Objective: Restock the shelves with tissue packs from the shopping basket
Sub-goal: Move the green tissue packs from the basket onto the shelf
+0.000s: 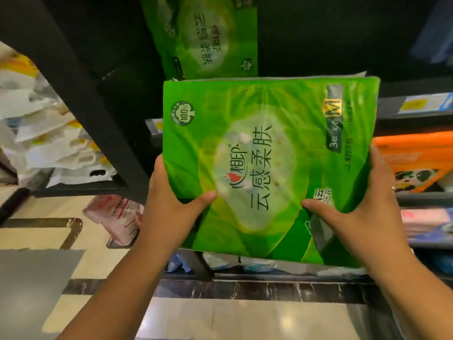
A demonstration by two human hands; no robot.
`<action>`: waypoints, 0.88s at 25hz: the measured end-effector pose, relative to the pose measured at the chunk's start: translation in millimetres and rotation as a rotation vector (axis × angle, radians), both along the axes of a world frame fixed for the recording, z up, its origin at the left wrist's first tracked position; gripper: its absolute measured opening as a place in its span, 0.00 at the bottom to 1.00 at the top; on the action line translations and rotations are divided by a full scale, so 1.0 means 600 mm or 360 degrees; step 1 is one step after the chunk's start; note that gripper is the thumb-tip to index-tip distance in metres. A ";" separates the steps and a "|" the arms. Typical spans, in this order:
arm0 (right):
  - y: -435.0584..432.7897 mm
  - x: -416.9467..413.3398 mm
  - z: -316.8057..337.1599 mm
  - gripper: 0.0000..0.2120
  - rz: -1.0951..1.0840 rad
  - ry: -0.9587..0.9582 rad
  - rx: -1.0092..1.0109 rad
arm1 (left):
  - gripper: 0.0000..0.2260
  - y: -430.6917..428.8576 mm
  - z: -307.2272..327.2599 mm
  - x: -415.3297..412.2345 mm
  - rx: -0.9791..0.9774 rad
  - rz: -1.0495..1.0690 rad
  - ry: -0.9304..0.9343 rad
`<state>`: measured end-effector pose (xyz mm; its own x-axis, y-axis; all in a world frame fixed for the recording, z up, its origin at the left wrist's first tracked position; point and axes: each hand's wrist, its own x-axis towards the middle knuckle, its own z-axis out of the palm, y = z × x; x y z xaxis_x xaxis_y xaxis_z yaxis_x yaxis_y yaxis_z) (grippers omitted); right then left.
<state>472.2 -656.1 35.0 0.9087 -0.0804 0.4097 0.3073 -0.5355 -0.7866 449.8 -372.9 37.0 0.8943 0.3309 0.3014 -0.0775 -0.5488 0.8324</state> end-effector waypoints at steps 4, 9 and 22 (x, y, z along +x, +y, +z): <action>0.030 0.042 0.053 0.55 0.0057 -0.0116 -0.0090 | 0.37 0.035 0.043 0.023 -0.0042 0.0067 -0.0106; 0.041 0.096 0.123 0.57 0.0201 -0.0197 -0.0149 | 0.34 0.045 0.098 0.056 -0.0077 0.0141 -0.0242; 0.039 0.239 0.184 0.60 0.0367 -0.0327 -0.0321 | 0.32 0.060 0.180 0.171 0.0034 0.0270 -0.0226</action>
<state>615.8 -632.9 145.1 0.7905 0.2176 0.5725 0.5786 -0.5717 -0.5817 552.5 -336.9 145.3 0.7745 0.4651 0.4287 -0.0981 -0.5812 0.8078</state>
